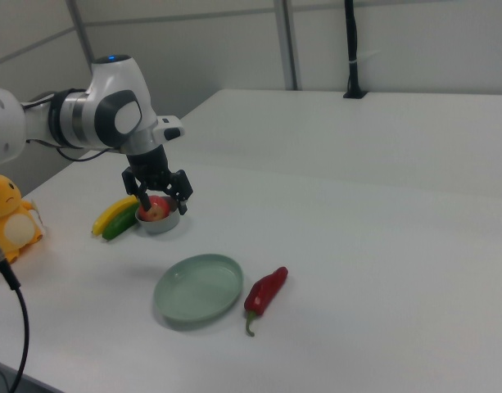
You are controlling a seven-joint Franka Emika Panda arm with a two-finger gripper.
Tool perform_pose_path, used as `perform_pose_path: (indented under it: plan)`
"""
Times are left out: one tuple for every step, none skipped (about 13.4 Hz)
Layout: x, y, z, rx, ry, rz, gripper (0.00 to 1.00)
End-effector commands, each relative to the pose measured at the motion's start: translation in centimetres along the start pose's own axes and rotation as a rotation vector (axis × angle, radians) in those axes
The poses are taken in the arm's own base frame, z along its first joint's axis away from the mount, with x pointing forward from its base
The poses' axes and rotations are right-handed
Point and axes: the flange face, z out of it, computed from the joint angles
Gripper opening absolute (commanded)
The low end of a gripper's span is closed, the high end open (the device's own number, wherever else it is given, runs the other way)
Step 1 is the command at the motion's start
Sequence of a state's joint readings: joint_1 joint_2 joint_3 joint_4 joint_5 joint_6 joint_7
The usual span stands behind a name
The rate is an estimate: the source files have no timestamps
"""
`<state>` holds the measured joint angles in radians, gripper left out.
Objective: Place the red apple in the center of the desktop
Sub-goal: 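Move the open gripper over the red apple in the grey bowl, then lower the gripper and close it on the red apple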
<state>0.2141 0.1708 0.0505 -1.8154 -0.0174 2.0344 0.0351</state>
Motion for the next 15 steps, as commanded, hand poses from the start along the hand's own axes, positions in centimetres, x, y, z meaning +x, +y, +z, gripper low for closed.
perform_pose_path:
  plan:
    - [3.2,-3.1,1.6,0.017,0.013,-0.222,1.0]
    - [4.2,-3.9,2.1,0.024,0.017,-0.264,1.0]
    - [5.5,-4.7,2.3,0.033,0.031,-0.315,1.0]
    - [6.4,-5.8,3.0,0.036,0.033,-0.366,1.0]
    - [7.1,-7.6,3.9,0.038,0.034,-0.399,1.0]
    - [8.0,-9.5,4.4,0.038,0.045,-0.42,1.0]
    - [8.5,-10.8,4.8,0.032,0.064,-0.429,1.0]
    - [8.9,-11.4,4.9,0.031,0.101,-0.432,1.0]
    - [9.5,-12.4,5.9,0.032,0.153,-0.443,1.0]
    - [9.8,-13.3,6.6,0.034,0.178,-0.454,1.0]
    - [10.4,-13.6,6.7,0.037,0.2,-0.454,1.0]
    - [10.8,-14.1,6.7,0.04,0.214,-0.458,1.0]
    - [11.3,-14.4,7.0,0.042,0.232,-0.462,1.0]
    - [11.4,-14.6,7.1,0.043,0.247,-0.462,1.0]
    - [11.4,-15.0,7.1,0.039,0.26,-0.471,1.0]
